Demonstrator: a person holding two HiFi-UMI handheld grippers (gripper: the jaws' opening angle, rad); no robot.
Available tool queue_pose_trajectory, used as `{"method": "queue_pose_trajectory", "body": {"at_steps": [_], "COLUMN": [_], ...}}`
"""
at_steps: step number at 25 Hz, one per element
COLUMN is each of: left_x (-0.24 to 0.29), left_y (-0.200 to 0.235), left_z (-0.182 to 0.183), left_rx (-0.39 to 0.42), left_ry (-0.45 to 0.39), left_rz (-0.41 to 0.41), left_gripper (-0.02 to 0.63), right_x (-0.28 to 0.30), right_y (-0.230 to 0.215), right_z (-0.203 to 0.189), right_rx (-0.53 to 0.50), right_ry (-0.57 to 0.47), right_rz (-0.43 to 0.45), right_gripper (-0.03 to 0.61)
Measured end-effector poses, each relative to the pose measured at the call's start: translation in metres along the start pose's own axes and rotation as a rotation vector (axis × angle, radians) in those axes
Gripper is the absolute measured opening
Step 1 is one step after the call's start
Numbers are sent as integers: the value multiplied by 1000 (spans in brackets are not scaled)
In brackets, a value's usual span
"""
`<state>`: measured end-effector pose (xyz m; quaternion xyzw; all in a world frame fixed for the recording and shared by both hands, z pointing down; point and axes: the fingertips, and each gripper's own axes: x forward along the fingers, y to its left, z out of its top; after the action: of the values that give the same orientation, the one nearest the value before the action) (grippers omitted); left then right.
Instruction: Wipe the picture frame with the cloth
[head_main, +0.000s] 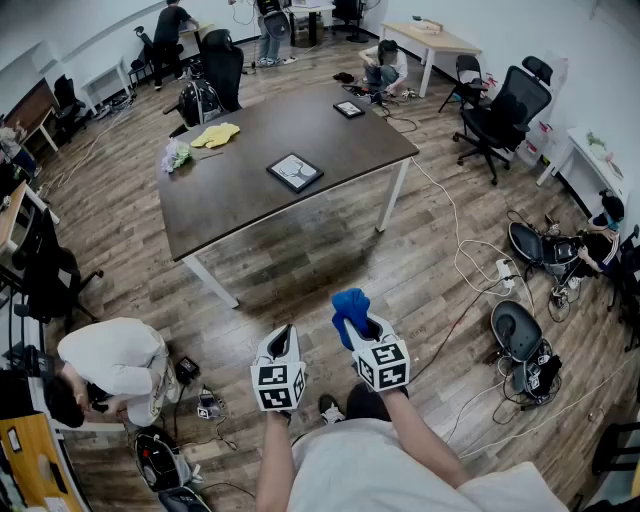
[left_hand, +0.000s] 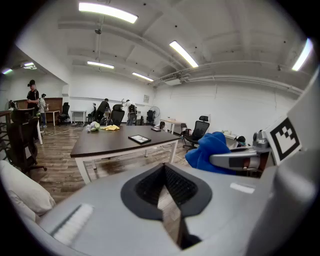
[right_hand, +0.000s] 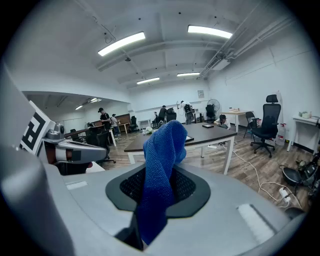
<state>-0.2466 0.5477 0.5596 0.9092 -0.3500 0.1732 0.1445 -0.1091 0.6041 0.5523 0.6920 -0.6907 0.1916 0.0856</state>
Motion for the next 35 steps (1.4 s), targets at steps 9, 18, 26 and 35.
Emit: {"method": "queue_pose_trajectory", "body": {"at_steps": [9, 18, 26, 35], "left_x": [-6, 30, 115, 227], "left_y": [7, 28, 68, 125], "left_z": [-5, 12, 54, 118], "left_rx": [-34, -60, -116, -147], "left_ry": [36, 14, 3, 36], "left_rz": [-7, 6, -2, 81], "left_gripper": [51, 51, 51, 52], "right_x": [3, 45, 132, 256], "right_y": [-7, -29, -65, -129], "right_z": [3, 15, 53, 115], "right_rx": [83, 112, 91, 126], "right_ry": [1, -5, -12, -7], "right_rz": [-19, 1, 44, 117], "right_gripper": [89, 89, 89, 89]}}
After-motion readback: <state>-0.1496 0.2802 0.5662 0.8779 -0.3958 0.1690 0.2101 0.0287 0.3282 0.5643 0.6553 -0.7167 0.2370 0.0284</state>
